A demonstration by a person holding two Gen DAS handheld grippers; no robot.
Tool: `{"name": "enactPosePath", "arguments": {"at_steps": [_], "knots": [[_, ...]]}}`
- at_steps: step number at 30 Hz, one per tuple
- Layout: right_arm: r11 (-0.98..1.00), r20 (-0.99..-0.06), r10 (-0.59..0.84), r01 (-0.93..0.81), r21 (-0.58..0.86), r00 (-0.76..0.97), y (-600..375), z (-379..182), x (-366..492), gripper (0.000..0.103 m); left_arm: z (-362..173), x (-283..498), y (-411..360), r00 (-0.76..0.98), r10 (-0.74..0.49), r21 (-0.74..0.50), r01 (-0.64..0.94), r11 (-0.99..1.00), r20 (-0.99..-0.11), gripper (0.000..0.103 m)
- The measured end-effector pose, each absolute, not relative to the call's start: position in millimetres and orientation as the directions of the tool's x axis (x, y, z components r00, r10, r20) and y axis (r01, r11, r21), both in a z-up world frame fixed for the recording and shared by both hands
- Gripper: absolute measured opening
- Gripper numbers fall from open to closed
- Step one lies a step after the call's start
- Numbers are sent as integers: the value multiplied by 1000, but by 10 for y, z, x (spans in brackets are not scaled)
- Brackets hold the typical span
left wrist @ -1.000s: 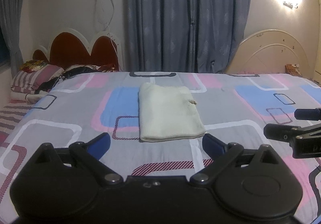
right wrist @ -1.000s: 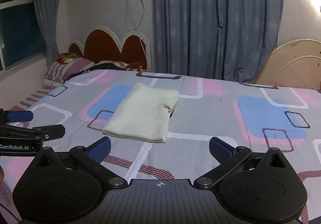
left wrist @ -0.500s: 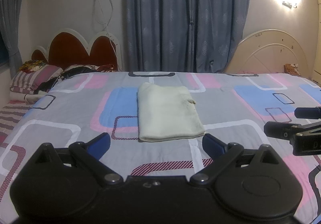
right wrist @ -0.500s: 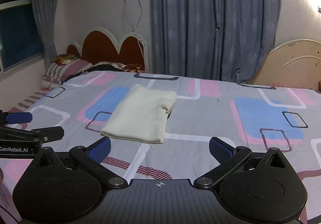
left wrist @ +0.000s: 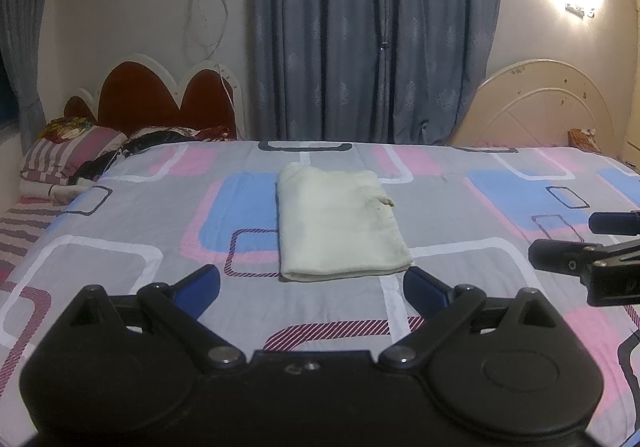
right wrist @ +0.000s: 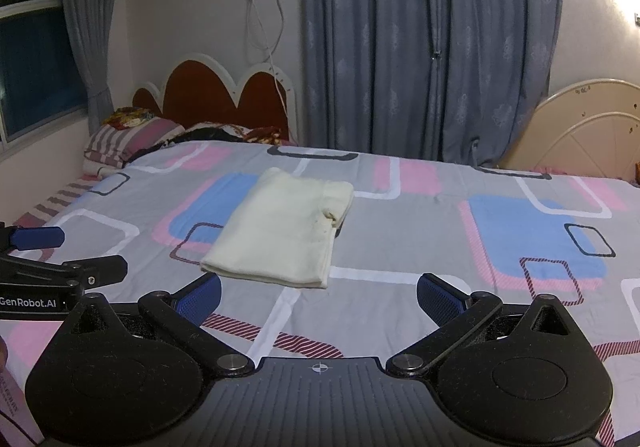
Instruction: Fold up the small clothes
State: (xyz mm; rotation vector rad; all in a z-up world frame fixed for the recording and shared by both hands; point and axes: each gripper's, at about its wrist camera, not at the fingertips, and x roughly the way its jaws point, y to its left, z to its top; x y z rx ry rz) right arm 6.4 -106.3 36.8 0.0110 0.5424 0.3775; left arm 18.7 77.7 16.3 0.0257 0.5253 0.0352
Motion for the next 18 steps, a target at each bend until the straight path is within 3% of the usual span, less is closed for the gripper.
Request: {"name": "enactPosePath", "arguments": {"at_steps": [18], "knots": [[928, -499, 357, -359, 96, 789, -1061, 366, 98, 103, 119, 221, 793, 863, 13, 22, -3, 1000, -505, 98]]}}
